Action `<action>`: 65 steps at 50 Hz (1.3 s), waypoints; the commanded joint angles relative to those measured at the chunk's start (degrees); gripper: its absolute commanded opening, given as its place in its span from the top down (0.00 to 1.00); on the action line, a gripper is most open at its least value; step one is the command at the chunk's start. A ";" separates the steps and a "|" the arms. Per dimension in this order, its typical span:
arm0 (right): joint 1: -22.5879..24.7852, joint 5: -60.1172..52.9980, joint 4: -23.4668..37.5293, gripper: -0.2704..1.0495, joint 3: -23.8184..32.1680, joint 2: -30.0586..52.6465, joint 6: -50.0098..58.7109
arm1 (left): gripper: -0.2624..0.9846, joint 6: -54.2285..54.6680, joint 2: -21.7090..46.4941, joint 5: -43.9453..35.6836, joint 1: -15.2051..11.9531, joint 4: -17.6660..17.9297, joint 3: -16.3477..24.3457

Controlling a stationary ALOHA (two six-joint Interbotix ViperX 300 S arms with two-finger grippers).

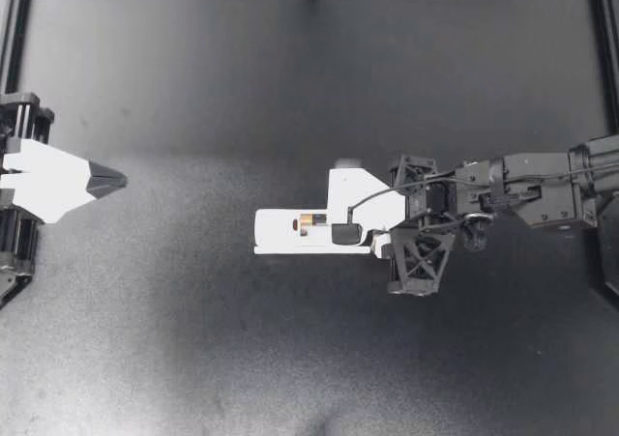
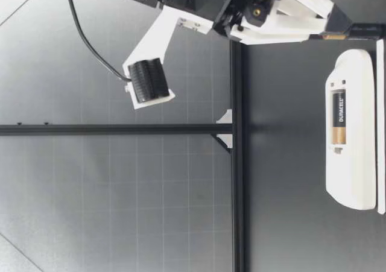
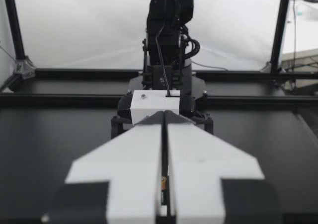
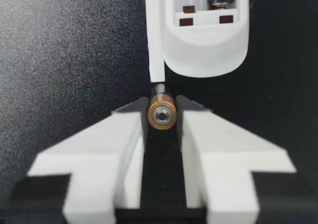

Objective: Place the battery into the slot of the remote controller.

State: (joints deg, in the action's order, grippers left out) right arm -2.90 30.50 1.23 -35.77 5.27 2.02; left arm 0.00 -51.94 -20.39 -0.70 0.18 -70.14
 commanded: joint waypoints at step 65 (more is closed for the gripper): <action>-3.34 -61.17 -0.18 0.82 -18.63 -1.85 -0.44 | 0.93 -0.09 47.29 25.40 -3.96 0.88 23.38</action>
State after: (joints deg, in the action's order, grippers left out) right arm -5.63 -29.09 1.14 -55.02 3.52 1.67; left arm -0.09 -6.06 5.10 -4.48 1.05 -49.13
